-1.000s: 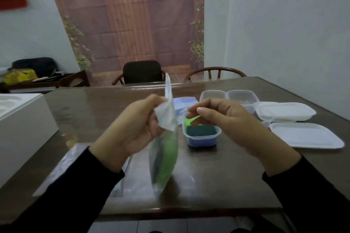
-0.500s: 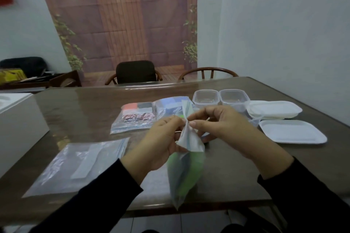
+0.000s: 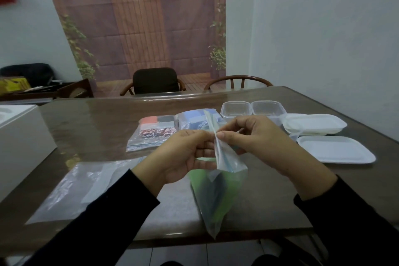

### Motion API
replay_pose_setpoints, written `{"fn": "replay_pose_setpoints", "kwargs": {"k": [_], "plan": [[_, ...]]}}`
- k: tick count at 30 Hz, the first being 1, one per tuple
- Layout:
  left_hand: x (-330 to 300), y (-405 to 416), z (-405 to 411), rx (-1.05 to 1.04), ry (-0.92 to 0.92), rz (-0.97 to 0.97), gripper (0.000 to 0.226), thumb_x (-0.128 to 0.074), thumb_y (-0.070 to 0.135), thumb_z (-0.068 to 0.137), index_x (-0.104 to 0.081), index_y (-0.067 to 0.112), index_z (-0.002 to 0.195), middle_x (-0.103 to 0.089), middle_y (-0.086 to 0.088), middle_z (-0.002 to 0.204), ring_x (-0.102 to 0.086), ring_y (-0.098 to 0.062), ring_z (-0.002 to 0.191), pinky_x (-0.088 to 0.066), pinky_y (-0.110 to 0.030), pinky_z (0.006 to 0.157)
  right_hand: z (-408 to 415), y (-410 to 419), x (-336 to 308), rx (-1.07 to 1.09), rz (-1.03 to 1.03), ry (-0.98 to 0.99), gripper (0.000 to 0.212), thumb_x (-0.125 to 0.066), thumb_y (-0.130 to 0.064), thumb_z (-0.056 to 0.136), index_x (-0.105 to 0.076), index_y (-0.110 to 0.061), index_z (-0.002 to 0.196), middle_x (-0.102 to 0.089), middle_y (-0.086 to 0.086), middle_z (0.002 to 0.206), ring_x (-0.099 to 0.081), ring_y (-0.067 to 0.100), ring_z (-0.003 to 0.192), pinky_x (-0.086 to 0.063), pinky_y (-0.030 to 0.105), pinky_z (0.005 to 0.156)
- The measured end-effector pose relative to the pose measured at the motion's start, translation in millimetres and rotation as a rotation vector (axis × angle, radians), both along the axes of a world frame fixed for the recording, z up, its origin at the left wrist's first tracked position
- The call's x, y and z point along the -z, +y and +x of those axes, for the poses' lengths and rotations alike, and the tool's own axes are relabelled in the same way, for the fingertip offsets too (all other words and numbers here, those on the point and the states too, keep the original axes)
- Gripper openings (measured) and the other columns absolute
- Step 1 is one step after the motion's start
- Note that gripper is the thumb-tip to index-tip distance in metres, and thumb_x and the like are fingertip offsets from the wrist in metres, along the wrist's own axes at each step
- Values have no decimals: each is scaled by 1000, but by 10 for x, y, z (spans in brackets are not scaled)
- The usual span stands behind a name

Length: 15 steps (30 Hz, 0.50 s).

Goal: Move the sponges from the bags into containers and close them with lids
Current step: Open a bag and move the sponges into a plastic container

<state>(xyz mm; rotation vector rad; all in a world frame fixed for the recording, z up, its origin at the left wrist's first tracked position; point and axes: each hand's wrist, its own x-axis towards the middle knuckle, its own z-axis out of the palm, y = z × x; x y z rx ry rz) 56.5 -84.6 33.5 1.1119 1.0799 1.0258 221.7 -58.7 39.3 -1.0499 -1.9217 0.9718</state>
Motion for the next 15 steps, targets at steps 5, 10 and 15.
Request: {"fn": "replay_pose_setpoints", "kwargs": {"k": [5, 10, 15], "plan": [[-23, 10, -17, 25, 101, 19, 21, -47, 10, 94, -64, 2, 86, -69, -6, 68, -65, -10, 54, -56, -22, 49, -38, -47, -15, 42, 33, -95, 25, -76, -38, 73, -70, -18, 87, -69, -5, 78, -62, -1, 64, -50, 12, 58], [-26, 10, -15, 28, 166, 56, 23, -46, 8, 94, -66, 1, 85, -70, -4, 66, -67, -10, 56, -58, -25, 54, -82, -62, -16, 139, 147, -254, 21, -75, -38, 74, -65, -23, 85, -65, -9, 78, -63, 7, 74, -56, 28, 72], [9, -5, 17, -6, 261, 148, 23, -50, 11, 94, -67, 3, 81, -71, -9, 74, -69, -15, 62, -58, -28, 58, -127, -115, -34, 225, 266, -393, 12, -64, -37, 81, -64, -27, 87, -65, -13, 80, -63, 5, 76, -56, 29, 75]]}}
